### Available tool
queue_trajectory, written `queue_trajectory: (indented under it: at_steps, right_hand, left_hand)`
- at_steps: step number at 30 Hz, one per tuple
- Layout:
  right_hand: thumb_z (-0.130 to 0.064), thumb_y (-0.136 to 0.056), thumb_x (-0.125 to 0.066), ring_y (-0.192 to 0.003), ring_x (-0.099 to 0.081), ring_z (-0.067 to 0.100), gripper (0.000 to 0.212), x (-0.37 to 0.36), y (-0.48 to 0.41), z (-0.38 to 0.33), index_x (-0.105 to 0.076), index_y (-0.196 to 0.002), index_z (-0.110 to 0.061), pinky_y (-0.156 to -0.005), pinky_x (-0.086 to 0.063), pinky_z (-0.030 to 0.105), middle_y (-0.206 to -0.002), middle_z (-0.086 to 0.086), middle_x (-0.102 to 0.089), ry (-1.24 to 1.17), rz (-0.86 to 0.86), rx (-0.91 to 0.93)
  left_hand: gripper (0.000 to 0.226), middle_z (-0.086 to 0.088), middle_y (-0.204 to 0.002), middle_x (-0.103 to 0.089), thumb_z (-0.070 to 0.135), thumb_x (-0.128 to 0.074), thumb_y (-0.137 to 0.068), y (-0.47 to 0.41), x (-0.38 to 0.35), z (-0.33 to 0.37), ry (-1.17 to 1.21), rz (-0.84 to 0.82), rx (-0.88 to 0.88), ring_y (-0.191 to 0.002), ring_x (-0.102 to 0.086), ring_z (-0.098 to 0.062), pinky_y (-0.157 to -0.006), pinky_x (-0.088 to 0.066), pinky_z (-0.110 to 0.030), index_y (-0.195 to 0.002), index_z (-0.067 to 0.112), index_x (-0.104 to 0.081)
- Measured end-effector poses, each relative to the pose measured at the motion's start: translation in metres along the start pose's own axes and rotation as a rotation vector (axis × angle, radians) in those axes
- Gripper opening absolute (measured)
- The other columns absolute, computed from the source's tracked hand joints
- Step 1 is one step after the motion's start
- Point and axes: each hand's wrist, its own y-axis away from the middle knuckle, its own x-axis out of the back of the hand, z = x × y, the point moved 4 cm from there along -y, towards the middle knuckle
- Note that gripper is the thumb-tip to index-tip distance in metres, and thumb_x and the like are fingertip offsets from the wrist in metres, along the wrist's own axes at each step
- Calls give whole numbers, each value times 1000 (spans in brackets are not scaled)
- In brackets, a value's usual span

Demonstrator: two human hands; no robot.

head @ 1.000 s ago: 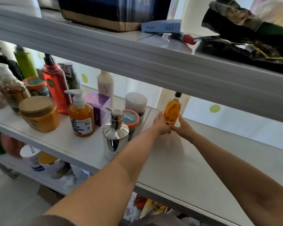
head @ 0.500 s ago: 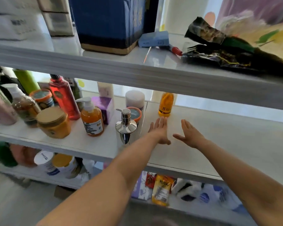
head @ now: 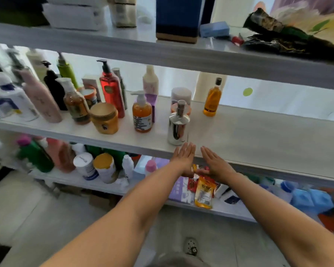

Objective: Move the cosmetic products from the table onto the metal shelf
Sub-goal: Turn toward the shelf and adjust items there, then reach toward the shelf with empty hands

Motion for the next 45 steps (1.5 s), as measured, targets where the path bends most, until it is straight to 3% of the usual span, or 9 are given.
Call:
queue_trajectory:
  at_steps: [7, 11, 15, 19, 21, 26, 30, 37, 45]
  right_hand:
    - [-67, -78, -55, -147, 4, 18, 110, -27, -23, -140, 6, -151, -11, -115, 1, 26, -159, 5, 8, 24, -27, 277]
    - [-68, -77, -57, -147, 2, 19, 112, -38, -48, -234, 7, -151, -13, -118, -4, 31, -159, 3, 9, 64, -71, 443]
    - [-67, -78, -57, -148, 3, 20, 112, -52, -70, -336, 9, -150, -12, -119, -5, 33, -159, 3, 11, 105, -109, 677]
    - [-67, -81, -52, -147, 3, 22, 110, -64, -89, -444, 9, -150, -7, -118, -5, 30, -159, 9, 9, 186, -139, 890]
    - [-77, -77, -42, -147, 4, 22, 114, -72, -98, -503, 9, -149, -5, -118, -1, 30, -159, 11, 9, 183, -160, 1007]
    - [-66, -82, -50, -147, 8, 20, 109, -85, -126, -661, 12, -149, -6, -120, -3, 33, -158, 8, 14, 193, -133, 1208]
    - [-65, -83, -49, -147, 7, 20, 108, -80, -135, -781, 13, -149, -6, -118, -4, 33, -159, 8, 12, 184, -96, 1332]
    - [-62, -84, -53, -147, 7, 20, 107, -87, -148, -922, 13, -149, -6, -118, -4, 33, -159, 8, 12, 194, -131, 1459]
    - [-65, -82, -51, -147, 5, 21, 109, -121, -177, -1047, 13, -149, -8, -119, -10, 34, -159, 7, 13, 247, -167, 1438]
  left_hand:
    - [110, -8, -157, 26, 43, -63, -88, 85, -35, -116, 51, 50, 274, -144, 24, -26, -116, 13, -45, -149, 8, 21]
    - [108, -8, -157, 27, 32, -63, -89, 150, -39, -194, 98, 118, 495, -145, 22, -28, -116, 10, -46, -147, 8, 24]
    - [109, -9, -157, 26, 39, -62, -87, 229, -59, -271, 200, 189, 760, -145, 22, -27, -116, 11, -45, -148, 9, 22]
    - [96, -9, -158, 24, 23, -53, -91, 312, -70, -334, 249, 251, 997, -146, 20, -26, -119, 8, -45, -149, 9, 21]
    - [96, -9, -158, 23, 17, -54, -90, 350, -75, -369, 262, 292, 1098, -146, 18, -26, -119, 6, -45, -148, 9, 22]
    - [105, -11, -157, 25, 28, -61, -89, 452, -68, -468, 201, 272, 1333, -145, 22, -28, -118, 10, -47, -148, 6, 23]
    - [103, -10, -158, 24, 24, -60, -90, 537, -43, -538, 214, 336, 1546, -147, 16, -27, -117, 8, -45, -148, 8, 23]
    - [106, -8, -157, 26, 24, -62, -88, 619, -59, -608, 369, 356, 1726, -146, 20, -25, -117, 11, -45, -147, 10, 25]
    - [106, -6, -157, 27, 26, -62, -89, 688, -68, -725, 372, 342, 1713, -145, 22, -24, -117, 8, -44, -148, 10, 24]
